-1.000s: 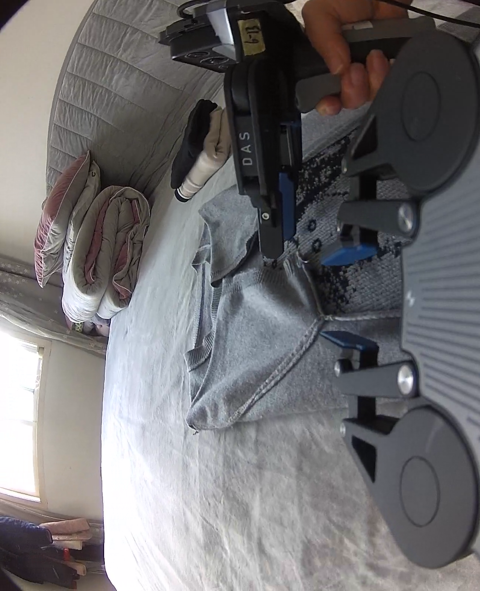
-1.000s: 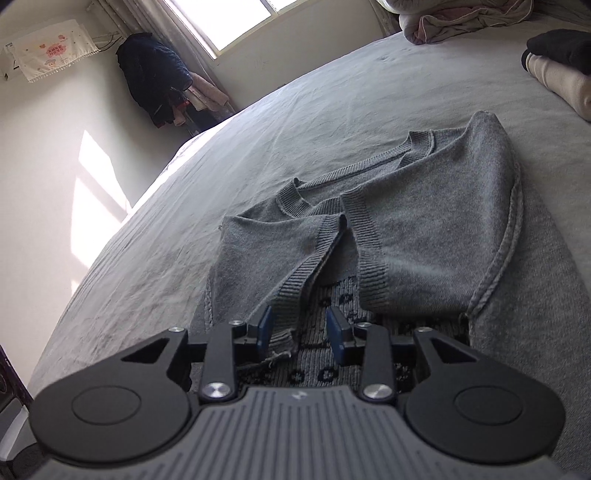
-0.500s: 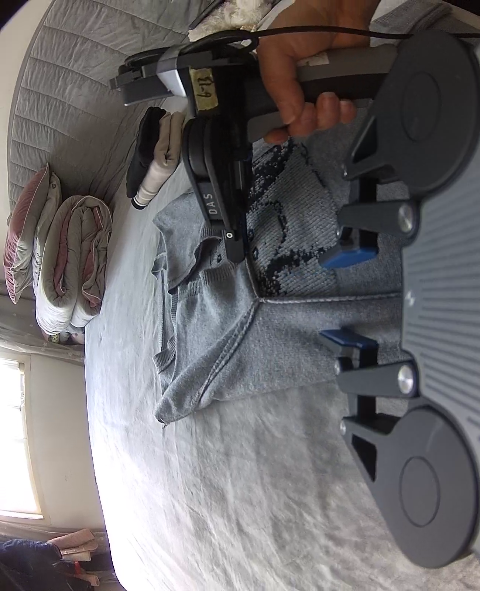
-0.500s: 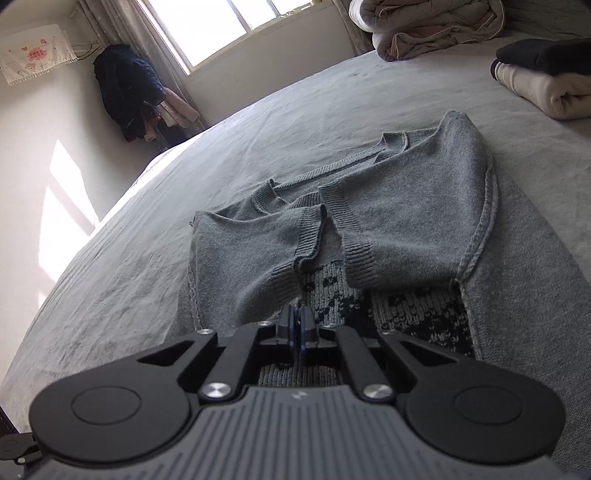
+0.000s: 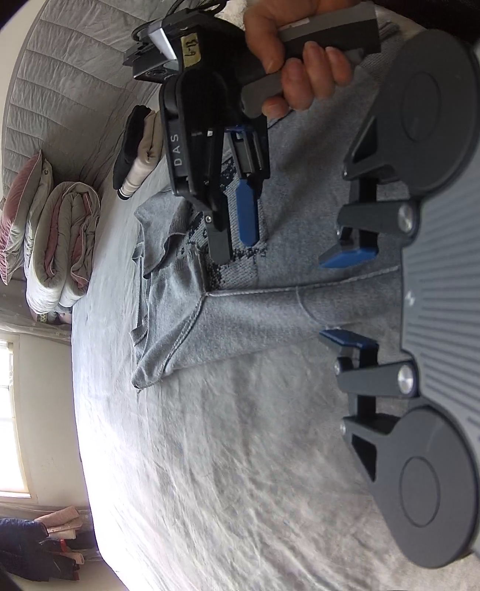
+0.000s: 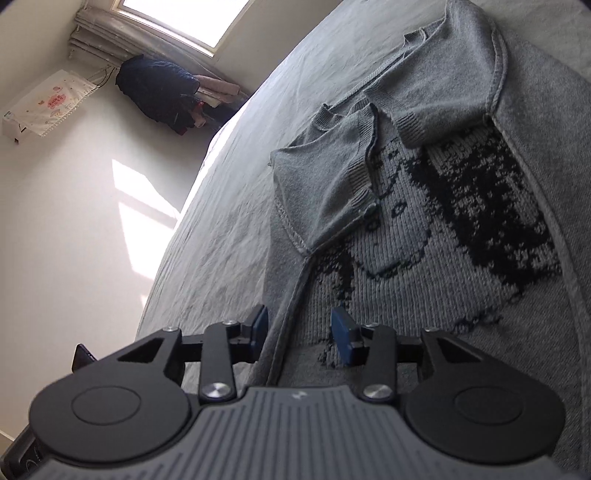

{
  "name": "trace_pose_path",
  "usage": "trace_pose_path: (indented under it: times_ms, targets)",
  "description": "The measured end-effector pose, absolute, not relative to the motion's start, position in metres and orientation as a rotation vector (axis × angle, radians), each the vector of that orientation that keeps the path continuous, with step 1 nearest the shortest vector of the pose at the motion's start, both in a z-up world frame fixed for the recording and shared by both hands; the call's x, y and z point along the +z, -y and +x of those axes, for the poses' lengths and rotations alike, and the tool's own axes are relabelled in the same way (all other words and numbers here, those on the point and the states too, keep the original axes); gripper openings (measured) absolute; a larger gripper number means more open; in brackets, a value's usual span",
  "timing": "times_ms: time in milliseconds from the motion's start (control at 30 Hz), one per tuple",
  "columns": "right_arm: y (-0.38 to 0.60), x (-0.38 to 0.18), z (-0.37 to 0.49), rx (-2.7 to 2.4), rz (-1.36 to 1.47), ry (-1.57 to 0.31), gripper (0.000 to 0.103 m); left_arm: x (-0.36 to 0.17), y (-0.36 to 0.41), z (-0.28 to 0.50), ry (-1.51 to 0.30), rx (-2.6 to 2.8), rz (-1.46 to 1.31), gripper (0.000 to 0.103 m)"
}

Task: Fold clothes

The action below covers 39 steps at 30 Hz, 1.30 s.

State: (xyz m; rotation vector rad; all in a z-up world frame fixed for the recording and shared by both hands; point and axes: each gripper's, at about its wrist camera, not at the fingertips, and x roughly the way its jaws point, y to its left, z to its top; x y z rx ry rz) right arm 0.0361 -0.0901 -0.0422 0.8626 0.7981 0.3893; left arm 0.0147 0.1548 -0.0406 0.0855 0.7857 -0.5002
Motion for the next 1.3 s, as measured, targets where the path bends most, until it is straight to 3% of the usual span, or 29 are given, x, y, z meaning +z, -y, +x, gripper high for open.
trace_pose_path:
  times_ms: [300, 367, 467, 533, 633, 833, 1300]
  targets:
    - [0.075, -0.029, -0.017, 0.535, 0.821, -0.844, 0.044, -0.046, -0.158, -0.030, -0.838, -0.432, 0.097, 0.037]
    - [0.074, -0.027, -0.026, 0.576, 0.800, -0.835, 0.043, -0.045, -0.158, -0.036, -0.849, -0.398, 0.107, 0.031]
    - [0.072, -0.027, -0.029, 0.640, 0.780, -0.817, 0.028, -0.049, -0.160, -0.046, -0.889, -0.372, 0.080, 0.026]
    - [0.067, -0.029, -0.036, 0.662, 0.745, -0.816, 0.023, -0.053, -0.159, -0.054, -0.906, -0.351, 0.068, 0.022]
    - [0.057, -0.031, -0.043, 0.678, 0.659, -0.827, 0.020, -0.050, -0.160, -0.064, -0.888, -0.319, 0.026, 0.008]
    - [0.043, -0.033, -0.046, 0.727, 0.615, -0.842, 0.018, -0.028, -0.164, -0.077, -0.820, -0.299, -0.102, 0.007]
    - [0.036, -0.057, -0.070, 0.899, 0.702, -1.162, 0.013, -0.022, -0.135, -0.078, -0.840, -0.413, -0.132, 0.007]
